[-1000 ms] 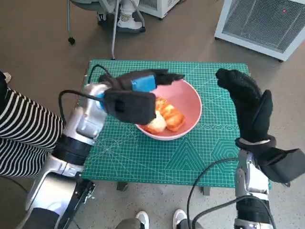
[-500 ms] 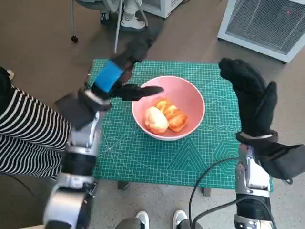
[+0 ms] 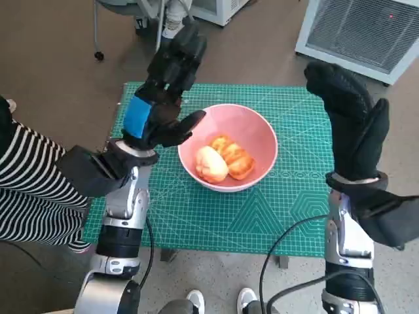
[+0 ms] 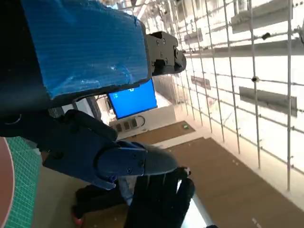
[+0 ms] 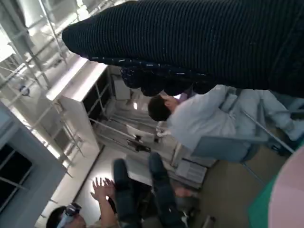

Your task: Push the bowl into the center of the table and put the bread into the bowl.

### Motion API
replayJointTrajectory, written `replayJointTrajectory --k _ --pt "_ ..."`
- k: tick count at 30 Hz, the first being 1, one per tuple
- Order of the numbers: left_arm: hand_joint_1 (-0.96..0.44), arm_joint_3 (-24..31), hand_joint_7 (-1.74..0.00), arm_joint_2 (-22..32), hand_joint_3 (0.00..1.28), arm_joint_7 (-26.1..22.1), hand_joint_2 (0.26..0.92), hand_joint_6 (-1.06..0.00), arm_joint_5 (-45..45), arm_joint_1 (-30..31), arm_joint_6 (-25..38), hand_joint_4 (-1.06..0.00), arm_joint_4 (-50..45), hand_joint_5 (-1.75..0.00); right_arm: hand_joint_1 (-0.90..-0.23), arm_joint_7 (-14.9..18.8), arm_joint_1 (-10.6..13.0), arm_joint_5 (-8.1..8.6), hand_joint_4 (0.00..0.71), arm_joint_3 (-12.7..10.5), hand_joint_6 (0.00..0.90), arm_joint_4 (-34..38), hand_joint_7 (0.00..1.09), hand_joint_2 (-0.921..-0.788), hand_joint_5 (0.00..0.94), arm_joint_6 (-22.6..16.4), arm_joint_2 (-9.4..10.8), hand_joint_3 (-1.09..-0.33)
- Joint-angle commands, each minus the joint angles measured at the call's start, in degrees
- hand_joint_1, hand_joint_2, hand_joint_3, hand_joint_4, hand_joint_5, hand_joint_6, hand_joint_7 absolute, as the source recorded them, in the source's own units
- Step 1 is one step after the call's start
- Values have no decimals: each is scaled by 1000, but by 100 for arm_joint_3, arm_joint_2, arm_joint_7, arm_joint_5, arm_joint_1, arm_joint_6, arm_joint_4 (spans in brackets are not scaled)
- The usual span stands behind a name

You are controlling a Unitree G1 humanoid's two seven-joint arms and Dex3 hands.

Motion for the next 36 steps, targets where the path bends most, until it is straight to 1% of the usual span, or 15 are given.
replayJointTrajectory --k 1,6,17,36 --pt "-767 26 -409 -34 441 19 921 1 -46 84 54 -77 -136 -47 -808 -36 -55 -75 194 24 67 14 534 -921 2 101 -50 -745" --pt "-774 18 -402 -26 451 0 921 1 -9 125 3 -74 -172 -45 -809 -16 -127 -119 195 13 67 86 528 -921 2 101 -95 -745" --pt "-776 12 -389 -53 461 -44 921 1 -39 165 -5 -73 -242 -43 -804 58 -203 -36 194 -16 66 200 515 -921 1 158 -143 -739" --pt "-761 30 -401 -23 462 -137 921 1 -22 149 -109 -82 -98 -46 -798 97 -258 14 194 -5 79 297 506 -921 1 301 -137 -731"
